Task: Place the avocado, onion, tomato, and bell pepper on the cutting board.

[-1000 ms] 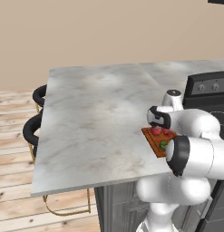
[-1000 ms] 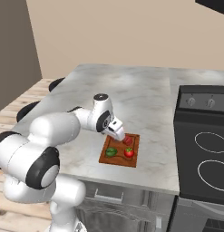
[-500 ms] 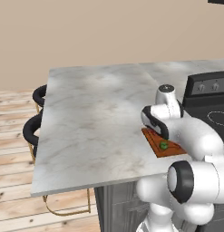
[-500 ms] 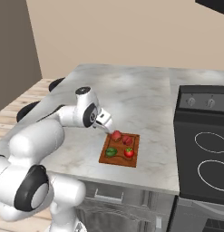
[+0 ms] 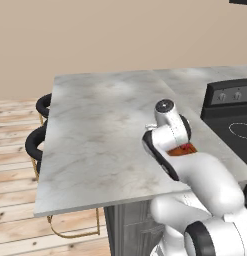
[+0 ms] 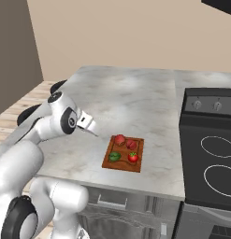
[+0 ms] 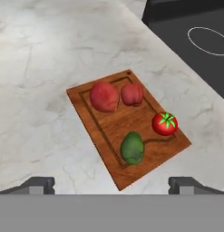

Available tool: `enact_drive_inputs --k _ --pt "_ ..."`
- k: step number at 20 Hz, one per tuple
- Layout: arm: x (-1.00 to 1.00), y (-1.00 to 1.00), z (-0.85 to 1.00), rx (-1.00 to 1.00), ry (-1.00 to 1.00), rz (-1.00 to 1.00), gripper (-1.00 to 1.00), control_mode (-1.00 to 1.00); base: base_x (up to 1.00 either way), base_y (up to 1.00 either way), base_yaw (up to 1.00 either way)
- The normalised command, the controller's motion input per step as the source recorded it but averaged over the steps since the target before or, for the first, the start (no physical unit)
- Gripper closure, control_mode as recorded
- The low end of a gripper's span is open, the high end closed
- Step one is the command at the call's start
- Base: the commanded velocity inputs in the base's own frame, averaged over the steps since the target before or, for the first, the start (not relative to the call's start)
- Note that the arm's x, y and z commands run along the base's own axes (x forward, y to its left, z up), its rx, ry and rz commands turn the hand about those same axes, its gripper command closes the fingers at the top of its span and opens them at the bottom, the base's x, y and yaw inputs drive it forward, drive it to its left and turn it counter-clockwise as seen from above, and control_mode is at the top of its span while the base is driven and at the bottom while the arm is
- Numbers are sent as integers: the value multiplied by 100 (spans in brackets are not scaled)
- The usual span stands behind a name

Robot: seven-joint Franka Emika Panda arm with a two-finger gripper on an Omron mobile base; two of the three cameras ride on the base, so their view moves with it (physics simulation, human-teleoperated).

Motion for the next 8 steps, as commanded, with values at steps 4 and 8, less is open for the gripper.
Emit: enact_drive_inputs --k 4,8 --pt "-29 45 14 -13 -11 0 -100 -100 0 0 0" --pt "-25 40 10 -12 -9 0 -100 -100 0 0 0"
